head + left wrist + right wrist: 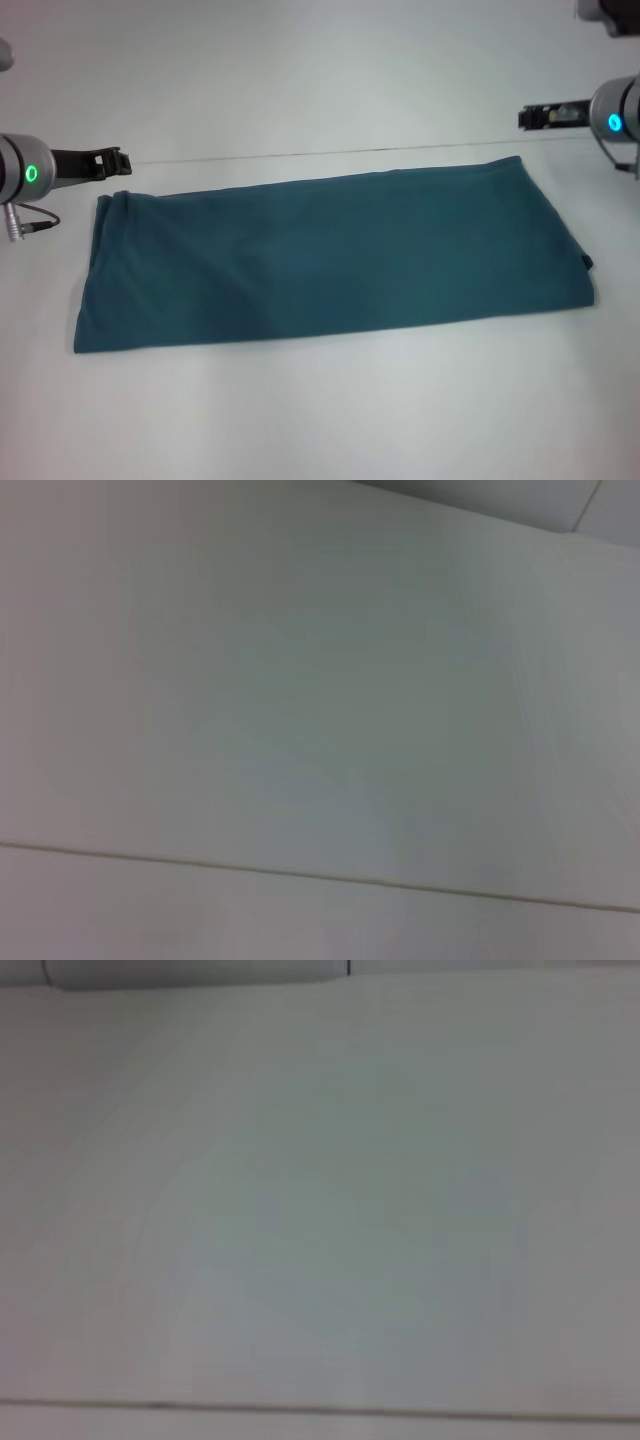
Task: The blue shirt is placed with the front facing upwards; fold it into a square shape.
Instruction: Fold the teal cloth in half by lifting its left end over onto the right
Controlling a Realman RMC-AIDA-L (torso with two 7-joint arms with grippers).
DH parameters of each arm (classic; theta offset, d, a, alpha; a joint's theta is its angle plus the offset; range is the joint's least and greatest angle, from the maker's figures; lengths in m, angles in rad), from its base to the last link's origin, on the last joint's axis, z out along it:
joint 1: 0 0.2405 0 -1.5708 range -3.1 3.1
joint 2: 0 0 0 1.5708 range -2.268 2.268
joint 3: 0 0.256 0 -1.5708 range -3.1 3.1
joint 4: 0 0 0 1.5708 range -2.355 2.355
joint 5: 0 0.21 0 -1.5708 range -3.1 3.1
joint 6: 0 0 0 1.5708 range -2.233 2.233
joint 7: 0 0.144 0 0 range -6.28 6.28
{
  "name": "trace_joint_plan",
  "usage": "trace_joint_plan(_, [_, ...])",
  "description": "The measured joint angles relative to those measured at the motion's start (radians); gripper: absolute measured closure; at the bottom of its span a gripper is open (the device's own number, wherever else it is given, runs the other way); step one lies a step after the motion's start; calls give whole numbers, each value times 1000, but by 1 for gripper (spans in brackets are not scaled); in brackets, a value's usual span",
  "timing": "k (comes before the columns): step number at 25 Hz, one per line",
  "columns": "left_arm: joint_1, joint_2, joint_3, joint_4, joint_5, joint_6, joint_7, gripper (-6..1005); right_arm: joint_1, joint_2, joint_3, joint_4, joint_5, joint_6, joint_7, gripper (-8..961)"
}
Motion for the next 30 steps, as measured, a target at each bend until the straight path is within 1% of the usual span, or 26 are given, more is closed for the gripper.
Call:
trace_joint_plan(1, [1, 0, 0, 1, 1, 2, -8, 754, 4, -7, 1, 0, 0, -3, 0, 764])
trace_joint_plan(4, [3, 1, -1, 5, 1, 6, -16, 637, 13, -22, 6, 0, 0, -15, 2, 731])
trace_joint_plan(7, [11, 2, -1, 13, 1, 13, -33, 521, 14, -40, 9, -5, 0, -48, 17, 589])
trace_joint_plan(10, [23, 4, -16, 28, -1, 28, -40, 473, 5, -56, 9, -17, 4, -93, 27, 458])
trace_joint_plan(12, [32, 3, -41, 46, -3, 46, -40, 441, -9, -57, 10, -37, 8, -120, 27, 385])
trace_joint_plan(15, [54, -4, -74, 89, -32, 88, -34, 392, -38, -48, 11, -88, 30, -164, 21, 274])
trace_joint_plan(17, [81, -6, -76, 129, -88, 131, -29, 360, -67, -35, 11, -139, 76, -210, -2, 71])
trace_joint_plan(19, [113, -6, -76, 173, -159, 190, -16, 345, -102, -26, 11, -192, 151, -257, -45, 66])
trace_joint_plan(22, [161, -4, -76, 223, -279, 282, 17, 347, -175, -22, 11, -256, 362, -358, -153, 58])
trace_joint_plan(26, [241, -2, -77, 270, -430, 405, 55, 351, -266, -31, 11, -271, 626, -494, -291, 47])
trace_joint_plan(28, [273, -5, -77, 280, -482, 439, 66, 352, -310, -30, 12, -271, 718, -545, -341, 42])
trace_joint_plan(29, [273, -5, -77, 280, -482, 439, 66, 353, -333, -27, 12, -271, 752, -565, -362, 44])
trace_joint_plan(30, [312, -9, -78, 281, -539, 477, 78, 354, -354, -25, 12, -271, 783, -583, -381, 46])
